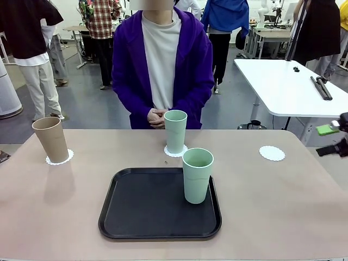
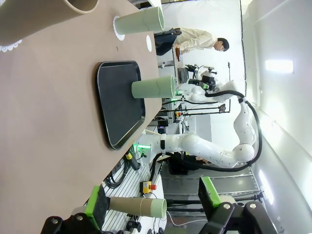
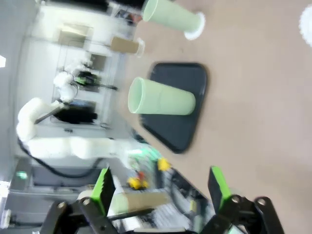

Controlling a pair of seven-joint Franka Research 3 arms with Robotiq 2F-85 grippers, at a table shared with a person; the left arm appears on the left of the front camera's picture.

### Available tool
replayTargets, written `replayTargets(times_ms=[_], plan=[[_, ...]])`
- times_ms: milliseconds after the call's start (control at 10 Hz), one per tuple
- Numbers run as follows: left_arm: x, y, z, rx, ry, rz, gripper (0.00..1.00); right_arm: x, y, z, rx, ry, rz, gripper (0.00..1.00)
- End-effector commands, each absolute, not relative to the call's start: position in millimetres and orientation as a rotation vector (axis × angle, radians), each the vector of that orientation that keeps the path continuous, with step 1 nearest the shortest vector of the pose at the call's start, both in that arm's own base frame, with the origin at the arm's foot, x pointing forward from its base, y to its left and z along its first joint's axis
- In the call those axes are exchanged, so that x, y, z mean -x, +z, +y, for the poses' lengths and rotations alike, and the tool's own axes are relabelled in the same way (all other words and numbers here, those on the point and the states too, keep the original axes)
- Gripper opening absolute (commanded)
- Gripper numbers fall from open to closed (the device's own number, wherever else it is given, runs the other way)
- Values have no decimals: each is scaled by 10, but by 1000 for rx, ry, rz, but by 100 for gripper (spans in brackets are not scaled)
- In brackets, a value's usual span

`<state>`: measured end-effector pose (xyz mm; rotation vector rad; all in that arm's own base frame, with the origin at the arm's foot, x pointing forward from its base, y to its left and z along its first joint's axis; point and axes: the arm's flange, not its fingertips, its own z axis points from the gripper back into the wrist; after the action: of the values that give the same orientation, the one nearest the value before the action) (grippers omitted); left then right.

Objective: Place coasters on the table and set cups on them.
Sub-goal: Take one Reusable plastic cup from the Flat Tray and place it on a coaster set by the human.

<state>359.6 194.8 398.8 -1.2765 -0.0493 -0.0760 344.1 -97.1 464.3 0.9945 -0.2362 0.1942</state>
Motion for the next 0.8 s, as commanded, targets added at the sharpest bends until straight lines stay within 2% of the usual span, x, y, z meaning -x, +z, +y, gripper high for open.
replayTargets(times_ms=[0,300,400,700], plan=[[-3579,3989,1963,1292,-87,-63,100,-3655,5057,-646,-689,398,-273,100],[-3579,3989,1963,1292,-87,-63,100,-3686,5519,61,-466,715,-301,100],[-3579,3989,1963,1292,-87,-63,100,-3660,5535,336,-410,842,-239,100],[-3579,3989,1963,1292,-87,-63,100,-3597,5294,953,-220,1010,-188,100]])
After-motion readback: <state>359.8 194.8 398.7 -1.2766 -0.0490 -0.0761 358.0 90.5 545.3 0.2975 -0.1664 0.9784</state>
